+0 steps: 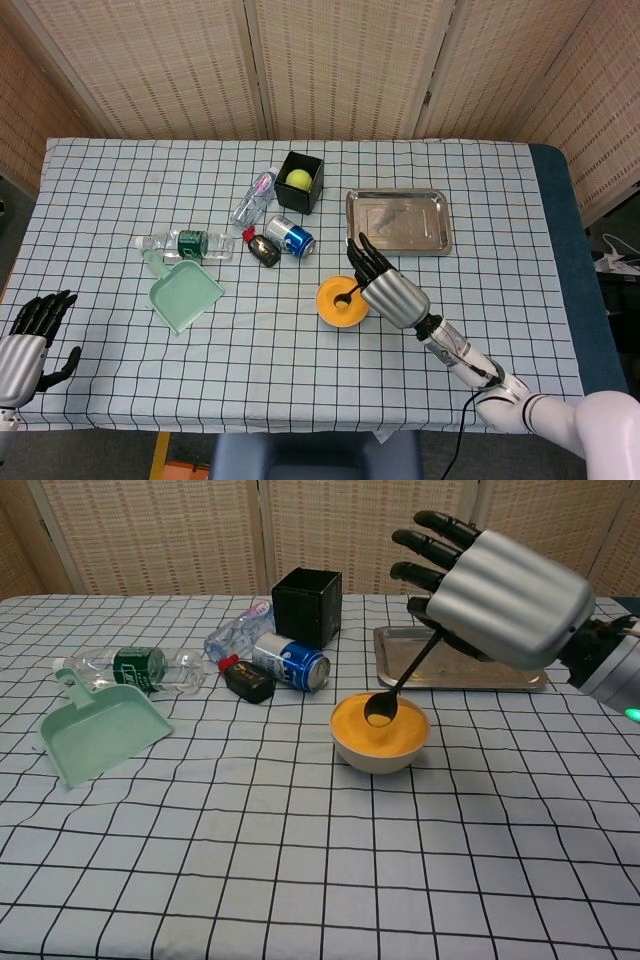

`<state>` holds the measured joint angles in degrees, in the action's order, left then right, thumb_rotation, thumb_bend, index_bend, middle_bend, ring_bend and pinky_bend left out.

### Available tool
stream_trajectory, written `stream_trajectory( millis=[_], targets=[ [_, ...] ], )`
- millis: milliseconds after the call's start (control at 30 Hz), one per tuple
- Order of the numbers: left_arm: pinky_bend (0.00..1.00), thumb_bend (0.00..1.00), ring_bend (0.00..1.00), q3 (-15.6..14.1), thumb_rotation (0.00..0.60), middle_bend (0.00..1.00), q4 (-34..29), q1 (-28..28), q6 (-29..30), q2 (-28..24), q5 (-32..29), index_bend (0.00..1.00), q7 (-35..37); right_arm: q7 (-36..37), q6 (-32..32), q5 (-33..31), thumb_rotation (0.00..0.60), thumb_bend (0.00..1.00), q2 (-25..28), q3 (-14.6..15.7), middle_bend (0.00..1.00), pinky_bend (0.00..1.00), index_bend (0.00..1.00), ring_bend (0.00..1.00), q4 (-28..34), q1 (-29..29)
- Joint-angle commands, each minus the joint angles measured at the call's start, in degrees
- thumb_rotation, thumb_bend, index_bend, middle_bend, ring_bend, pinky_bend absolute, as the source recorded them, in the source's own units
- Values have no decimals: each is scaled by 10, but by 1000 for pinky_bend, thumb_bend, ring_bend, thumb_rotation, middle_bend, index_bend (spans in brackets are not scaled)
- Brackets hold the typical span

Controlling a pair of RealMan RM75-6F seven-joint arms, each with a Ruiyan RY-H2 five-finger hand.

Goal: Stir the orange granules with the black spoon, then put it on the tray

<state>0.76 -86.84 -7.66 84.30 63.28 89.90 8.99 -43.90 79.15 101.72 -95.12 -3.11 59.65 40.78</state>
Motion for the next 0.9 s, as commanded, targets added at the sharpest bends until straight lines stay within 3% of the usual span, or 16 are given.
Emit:
stream_trajectory(
  millis=[33, 900],
  targets=[
    [55, 450, 0, -1, 600, 13, -2, 0, 0, 0, 1, 0, -2, -5, -2, 7, 600, 343, 3, 5, 200, 59, 844, 0, 4, 0],
    [56, 449, 0, -2, 600, 13, -1, 0, 3, -2, 5, 0, 4, -97, -65, 16, 600, 348, -29, -8, 200, 59, 847, 0, -68, 33]
  ],
)
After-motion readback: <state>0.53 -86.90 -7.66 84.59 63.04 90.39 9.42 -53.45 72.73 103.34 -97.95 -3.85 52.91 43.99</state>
